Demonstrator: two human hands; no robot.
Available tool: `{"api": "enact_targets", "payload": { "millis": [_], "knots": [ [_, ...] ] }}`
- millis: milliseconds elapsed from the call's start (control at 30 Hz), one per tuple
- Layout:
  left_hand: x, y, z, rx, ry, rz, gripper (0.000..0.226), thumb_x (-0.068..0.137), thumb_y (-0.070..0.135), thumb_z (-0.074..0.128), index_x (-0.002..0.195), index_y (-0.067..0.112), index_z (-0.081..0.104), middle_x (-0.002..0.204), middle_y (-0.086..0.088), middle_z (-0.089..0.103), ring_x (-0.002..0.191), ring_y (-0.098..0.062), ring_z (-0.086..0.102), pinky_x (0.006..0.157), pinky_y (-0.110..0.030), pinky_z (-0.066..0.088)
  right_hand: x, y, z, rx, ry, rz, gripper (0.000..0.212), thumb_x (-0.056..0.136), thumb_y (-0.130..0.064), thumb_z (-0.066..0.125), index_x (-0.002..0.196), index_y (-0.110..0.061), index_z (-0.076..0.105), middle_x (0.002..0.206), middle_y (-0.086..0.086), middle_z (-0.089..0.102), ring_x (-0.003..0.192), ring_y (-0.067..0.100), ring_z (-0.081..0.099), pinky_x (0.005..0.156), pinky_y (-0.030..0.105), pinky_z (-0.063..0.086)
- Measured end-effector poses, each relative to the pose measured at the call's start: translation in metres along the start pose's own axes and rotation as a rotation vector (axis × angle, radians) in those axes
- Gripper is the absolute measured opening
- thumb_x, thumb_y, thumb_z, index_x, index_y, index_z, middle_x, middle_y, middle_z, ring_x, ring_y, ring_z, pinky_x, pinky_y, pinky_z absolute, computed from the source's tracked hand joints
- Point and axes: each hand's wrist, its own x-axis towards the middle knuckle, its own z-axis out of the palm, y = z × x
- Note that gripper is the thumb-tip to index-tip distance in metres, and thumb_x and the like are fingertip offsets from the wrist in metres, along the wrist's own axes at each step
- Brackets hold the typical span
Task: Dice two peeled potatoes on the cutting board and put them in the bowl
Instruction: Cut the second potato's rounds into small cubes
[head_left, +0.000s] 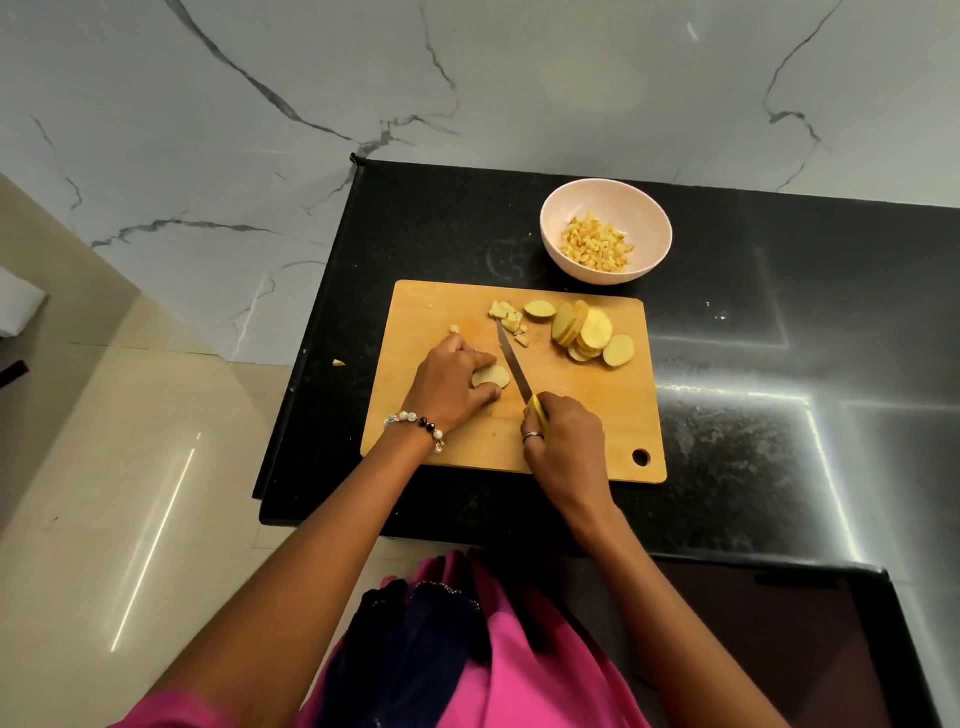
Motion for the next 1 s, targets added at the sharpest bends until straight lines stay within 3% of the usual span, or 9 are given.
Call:
{"api": "enact_targets", "payload": {
  "millis": [100, 167, 233, 267, 333, 433, 733, 1000],
  "knots": [
    [-0.002, 0.000, 0.001, -0.011, 0.009, 0.048, 0.038, 0.083, 0.007, 0.067, 0.119, 0.019, 0.066, 0.112, -0.002, 0.056, 0.097, -0.014, 0.051, 0.086, -0.025, 0.044, -0.008, 0.002, 0.001, -0.004, 0.014, 0.006, 0.016, 0.092, -0.014, 0.051, 0.089, -0.002, 0.061, 0.085, 0.015, 0.062, 0.075, 0.030, 0.055, 0.061, 0.033, 0.034],
    [-0.003, 0.000, 0.002, 0.016, 0.058, 0.106, 0.044, 0.083, -0.010, 0.057, 0.116, 0.017, 0.067, 0.116, -0.003, 0.060, 0.106, -0.020, 0.053, 0.092, -0.029, 0.045, -0.010, 0.006, -0.001, 0.010, 0.034, 0.021, 0.015, 0.092, -0.013, 0.052, 0.089, -0.002, 0.062, 0.084, 0.015, 0.062, 0.074, 0.030, 0.055, 0.062, 0.035, 0.037],
    [-0.006, 0.003, 0.001, -0.053, 0.161, 0.076, 0.045, 0.083, -0.013, 0.054, 0.118, 0.013, 0.066, 0.118, -0.005, 0.063, 0.110, -0.021, 0.055, 0.097, -0.021, 0.041, -0.012, 0.008, -0.004, 0.025, 0.054, 0.025, 0.015, 0.092, -0.013, 0.053, 0.093, -0.001, 0.063, 0.085, 0.015, 0.063, 0.075, 0.030, 0.055, 0.063, 0.034, 0.037],
    [-0.008, 0.005, 0.002, -0.085, 0.208, 0.039, 0.042, 0.083, -0.009, 0.057, 0.119, 0.012, 0.065, 0.118, -0.005, 0.063, 0.110, -0.020, 0.056, 0.098, -0.019, 0.040, -0.012, 0.008, -0.005, 0.028, 0.060, 0.021, 0.016, 0.092, -0.013, 0.053, 0.095, -0.001, 0.064, 0.085, 0.015, 0.063, 0.075, 0.030, 0.055, 0.063, 0.033, 0.037],
    [-0.012, 0.010, 0.007, -0.054, 0.231, -0.061, 0.039, 0.084, 0.015, 0.068, 0.123, 0.015, 0.063, 0.116, -0.003, 0.060, 0.110, -0.020, 0.053, 0.097, -0.029, 0.043, -0.013, 0.009, -0.006, 0.012, 0.053, 0.000, 0.017, 0.092, -0.013, 0.053, 0.098, -0.001, 0.064, 0.087, 0.015, 0.063, 0.076, 0.030, 0.055, 0.063, 0.031, 0.034],
    [-0.016, 0.018, 0.016, 0.131, 0.184, -0.226, 0.060, 0.075, 0.051, 0.071, 0.126, 0.022, 0.059, 0.118, -0.002, 0.053, 0.113, -0.022, 0.044, 0.092, -0.035, 0.038, -0.014, 0.009, -0.005, -0.033, 0.027, -0.038, 0.019, 0.094, -0.015, 0.051, 0.101, -0.001, 0.062, 0.089, 0.015, 0.062, 0.077, 0.031, 0.055, 0.062, 0.029, 0.030],
    [-0.012, 0.019, 0.013, 0.052, 0.054, -0.197, 0.054, 0.077, 0.039, 0.068, 0.129, 0.030, 0.055, 0.124, 0.004, 0.050, 0.119, -0.018, 0.038, 0.091, -0.035, 0.030, -0.021, 0.008, -0.003, -0.072, 0.003, -0.039, 0.020, 0.094, -0.016, 0.049, 0.100, -0.001, 0.061, 0.089, 0.017, 0.060, 0.075, 0.034, 0.055, 0.061, 0.037, 0.038],
    [-0.017, 0.013, 0.018, -0.086, 0.130, -0.187, 0.054, 0.076, 0.036, 0.072, 0.127, 0.023, 0.059, 0.120, -0.001, 0.049, 0.116, -0.021, 0.038, 0.097, -0.032, 0.034, -0.027, -0.001, 0.003, -0.146, -0.059, -0.056, 0.026, 0.094, -0.009, 0.051, 0.113, 0.008, 0.059, 0.091, 0.024, 0.059, 0.066, 0.041, 0.057, 0.054, 0.040, 0.044]
  ]
}}
